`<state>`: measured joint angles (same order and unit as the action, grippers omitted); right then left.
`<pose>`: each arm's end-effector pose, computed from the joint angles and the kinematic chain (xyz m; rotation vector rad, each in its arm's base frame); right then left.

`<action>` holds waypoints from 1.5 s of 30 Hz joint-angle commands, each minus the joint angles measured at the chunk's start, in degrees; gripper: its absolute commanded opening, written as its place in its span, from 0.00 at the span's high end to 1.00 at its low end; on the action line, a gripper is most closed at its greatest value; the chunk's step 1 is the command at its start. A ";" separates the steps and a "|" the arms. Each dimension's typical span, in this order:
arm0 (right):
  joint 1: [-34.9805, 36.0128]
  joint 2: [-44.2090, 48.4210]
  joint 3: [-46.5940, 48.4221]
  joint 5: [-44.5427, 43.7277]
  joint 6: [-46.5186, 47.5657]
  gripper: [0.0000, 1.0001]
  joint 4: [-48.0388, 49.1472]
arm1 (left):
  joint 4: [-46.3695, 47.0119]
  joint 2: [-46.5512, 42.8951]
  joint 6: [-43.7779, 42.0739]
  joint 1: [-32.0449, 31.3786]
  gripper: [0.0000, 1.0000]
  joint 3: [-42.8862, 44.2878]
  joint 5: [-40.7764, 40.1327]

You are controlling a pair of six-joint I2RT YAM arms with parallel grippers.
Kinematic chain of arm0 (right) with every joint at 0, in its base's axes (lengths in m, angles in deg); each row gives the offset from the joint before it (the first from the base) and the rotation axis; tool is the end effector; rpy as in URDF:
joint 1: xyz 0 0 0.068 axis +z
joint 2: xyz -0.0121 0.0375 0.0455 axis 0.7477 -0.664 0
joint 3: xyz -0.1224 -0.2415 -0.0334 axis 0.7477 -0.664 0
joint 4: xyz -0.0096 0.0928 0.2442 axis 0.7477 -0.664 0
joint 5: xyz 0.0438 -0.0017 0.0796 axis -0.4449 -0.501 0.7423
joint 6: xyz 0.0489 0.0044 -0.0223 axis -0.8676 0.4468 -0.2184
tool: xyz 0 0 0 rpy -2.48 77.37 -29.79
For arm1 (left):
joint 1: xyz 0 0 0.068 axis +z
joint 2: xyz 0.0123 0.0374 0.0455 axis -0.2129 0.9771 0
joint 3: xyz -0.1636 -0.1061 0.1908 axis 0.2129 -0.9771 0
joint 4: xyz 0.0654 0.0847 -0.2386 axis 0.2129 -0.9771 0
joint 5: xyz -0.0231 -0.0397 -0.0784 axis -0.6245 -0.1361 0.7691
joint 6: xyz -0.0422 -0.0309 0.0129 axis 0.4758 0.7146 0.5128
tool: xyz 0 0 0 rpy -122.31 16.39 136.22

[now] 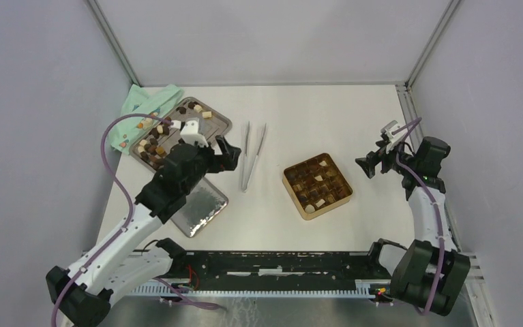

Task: Pack the chocolate
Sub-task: Place the clamp at the center of the board, then pick up the box lid from the center of the board.

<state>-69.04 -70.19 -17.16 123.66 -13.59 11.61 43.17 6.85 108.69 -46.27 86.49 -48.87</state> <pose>0.2216 -0.0532 0.2439 -0.6068 1.8407 0.4385 0.1823 -0.1137 0.3298 -0.0147 1.9013 -0.5182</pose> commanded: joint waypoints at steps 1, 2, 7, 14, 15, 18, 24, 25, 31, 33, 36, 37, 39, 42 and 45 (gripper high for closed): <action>-0.19 6.45 0.14 3.32 6.37 0.02 4.77 | -6.42 -5.29 7.20 -0.13 0.00 -7.51 1.84; -0.19 7.74 -1.15 5.26 4.39 0.02 7.47 | -8.75 -6.20 8.28 -0.14 0.00 -8.20 2.35; 0.67 8.46 -7.94 23.82 7.41 0.02 10.06 | -21.40 -8.11 10.75 -0.17 0.02 -8.32 3.77; 3.71 3.18 -4.61 25.80 41.73 0.03 -22.63 | -30.00 -6.01 8.74 -0.16 0.05 -3.24 -1.02; 3.73 2.81 -4.65 25.45 41.73 0.04 -22.68 | -30.03 -4.96 7.42 -0.15 0.06 -1.56 -0.50; 3.84 2.49 -4.43 23.02 40.80 0.08 -22.04 | -32.59 -1.25 4.49 -0.23 0.09 4.70 -2.66; 3.84 4.70 -6.73 16.93 28.50 0.13 -11.32 | -39.46 2.63 -9.21 -0.27 0.12 13.90 -6.45; 3.80 5.26 -7.11 16.17 27.26 0.13 -10.24 | -39.47 3.29 -10.99 -0.24 0.13 13.26 -5.35; 3.93 5.69 -7.62 15.34 24.51 0.15 -7.89 | -40.75 15.02 -10.80 -0.39 0.32 12.43 1.54; 3.89 5.69 -7.61 15.25 24.31 0.15 -7.94 | -41.45 18.93 -10.33 -0.48 0.41 12.20 3.22; 3.92 5.71 -7.44 15.38 24.05 0.15 -7.92 | -41.67 23.94 -10.80 -0.55 0.51 12.03 4.95; 3.95 5.68 -7.44 15.47 23.93 0.15 -7.96 | -40.82 25.22 -11.46 -0.51 0.51 12.19 5.41; 3.99 5.51 -7.35 15.52 23.73 0.15 -7.94 | -39.74 27.66 -12.55 -0.48 0.49 12.37 4.44; 4.02 5.43 -7.19 15.38 23.54 0.15 -8.06 | -37.65 32.28 -14.31 -0.52 0.47 11.61 6.00; 3.96 5.52 -7.13 15.15 23.45 0.15 -8.06 | -35.86 36.17 -15.87 -0.74 0.48 10.84 9.01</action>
<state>-65.34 -65.01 -24.40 138.94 10.76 2.35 4.18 39.35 98.16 -46.55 98.06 -43.89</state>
